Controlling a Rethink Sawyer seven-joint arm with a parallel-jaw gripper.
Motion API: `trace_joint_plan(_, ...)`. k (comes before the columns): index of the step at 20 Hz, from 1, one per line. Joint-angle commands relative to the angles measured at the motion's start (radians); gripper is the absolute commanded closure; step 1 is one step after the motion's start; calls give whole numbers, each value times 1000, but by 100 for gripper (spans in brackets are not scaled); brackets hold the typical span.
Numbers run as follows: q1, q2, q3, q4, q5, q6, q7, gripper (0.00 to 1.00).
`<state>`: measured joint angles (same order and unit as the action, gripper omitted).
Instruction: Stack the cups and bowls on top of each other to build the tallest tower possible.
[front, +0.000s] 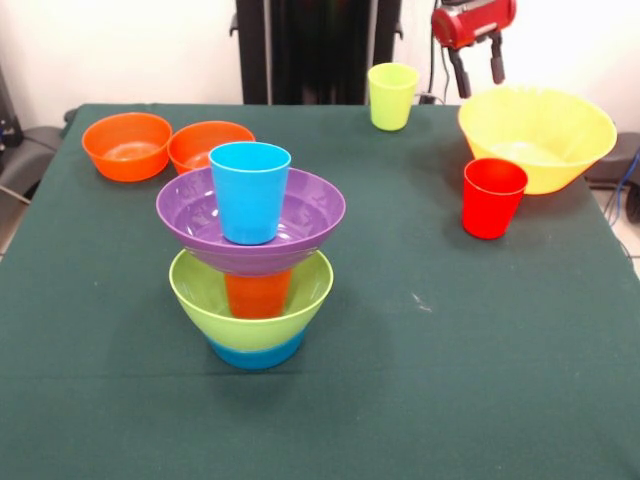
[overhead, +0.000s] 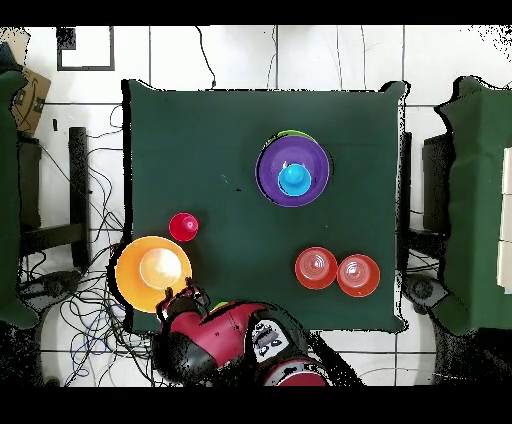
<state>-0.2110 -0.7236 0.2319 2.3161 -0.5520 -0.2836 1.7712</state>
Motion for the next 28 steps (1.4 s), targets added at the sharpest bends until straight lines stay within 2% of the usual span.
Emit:
trace_joint_plan(1,-19,20,59,-62,-91,145,10,0)
trace_joint_plan(5,-33,10,59,-72,-106,161,13,0)
trace_joint_plan(9,18,34,6,-90,-75,80,67,0)
trace_joint_plan(16,83,51,-70,-111,-23,-4,111,0)
trace_joint_plan(28,170,75,-184,-159,-15,-22,104,0)
